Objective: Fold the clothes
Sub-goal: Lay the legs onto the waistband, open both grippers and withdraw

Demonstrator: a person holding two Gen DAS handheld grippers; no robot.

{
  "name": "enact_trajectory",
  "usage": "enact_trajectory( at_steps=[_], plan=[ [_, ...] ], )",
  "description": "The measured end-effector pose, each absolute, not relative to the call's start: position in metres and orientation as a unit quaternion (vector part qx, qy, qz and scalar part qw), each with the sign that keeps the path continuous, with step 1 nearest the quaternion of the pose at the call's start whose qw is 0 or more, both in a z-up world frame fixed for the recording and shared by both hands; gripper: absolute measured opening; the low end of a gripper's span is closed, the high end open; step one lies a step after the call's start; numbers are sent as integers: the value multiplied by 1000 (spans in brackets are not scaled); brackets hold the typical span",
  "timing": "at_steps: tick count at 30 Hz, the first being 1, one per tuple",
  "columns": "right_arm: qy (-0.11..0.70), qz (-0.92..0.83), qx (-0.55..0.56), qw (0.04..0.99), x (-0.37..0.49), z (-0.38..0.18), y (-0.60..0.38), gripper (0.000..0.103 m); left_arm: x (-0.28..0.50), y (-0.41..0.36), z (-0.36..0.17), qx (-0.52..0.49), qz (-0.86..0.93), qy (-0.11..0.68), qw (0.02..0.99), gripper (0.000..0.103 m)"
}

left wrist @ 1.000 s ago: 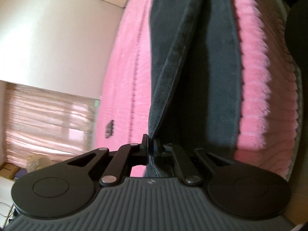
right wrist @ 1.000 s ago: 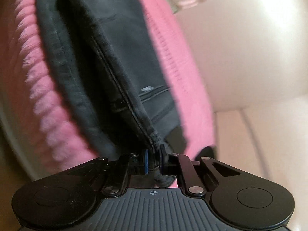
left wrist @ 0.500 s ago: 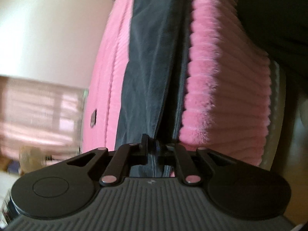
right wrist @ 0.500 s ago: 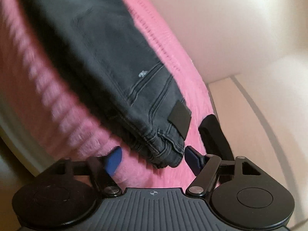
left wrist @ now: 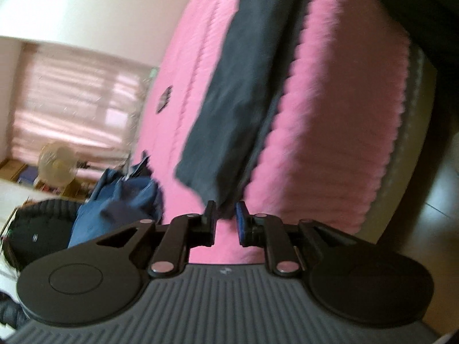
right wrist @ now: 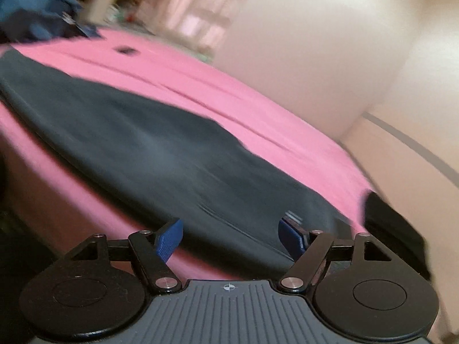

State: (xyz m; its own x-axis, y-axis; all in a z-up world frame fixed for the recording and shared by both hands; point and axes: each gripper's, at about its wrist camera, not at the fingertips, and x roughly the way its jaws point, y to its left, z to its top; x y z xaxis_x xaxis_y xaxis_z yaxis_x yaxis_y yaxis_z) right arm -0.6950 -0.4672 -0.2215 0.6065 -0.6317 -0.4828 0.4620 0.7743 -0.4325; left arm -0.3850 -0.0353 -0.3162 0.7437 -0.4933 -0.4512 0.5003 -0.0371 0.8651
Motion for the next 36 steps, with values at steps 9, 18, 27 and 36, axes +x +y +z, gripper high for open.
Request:
enact_trajectory(
  at_steps=[9, 18, 27, 36],
  plan=[
    [315, -90, -169, 930, -575, -216, -420, 81, -371, -63, -311, 641, -395, -31, 657, 35],
    [370, 30, -249, 894, -492, -271, -396, 32, -351, -73, -305, 614, -377, -124, 682, 4],
    [395, 21, -208, 894, -502, -280, -404, 32, -376, -32, -364, 676, -395, -72, 618, 7],
    [360, -93, -78, 925, -508, -241, -469, 80, -339, -9, -288, 547, -344, 40, 762, 10]
  ],
)
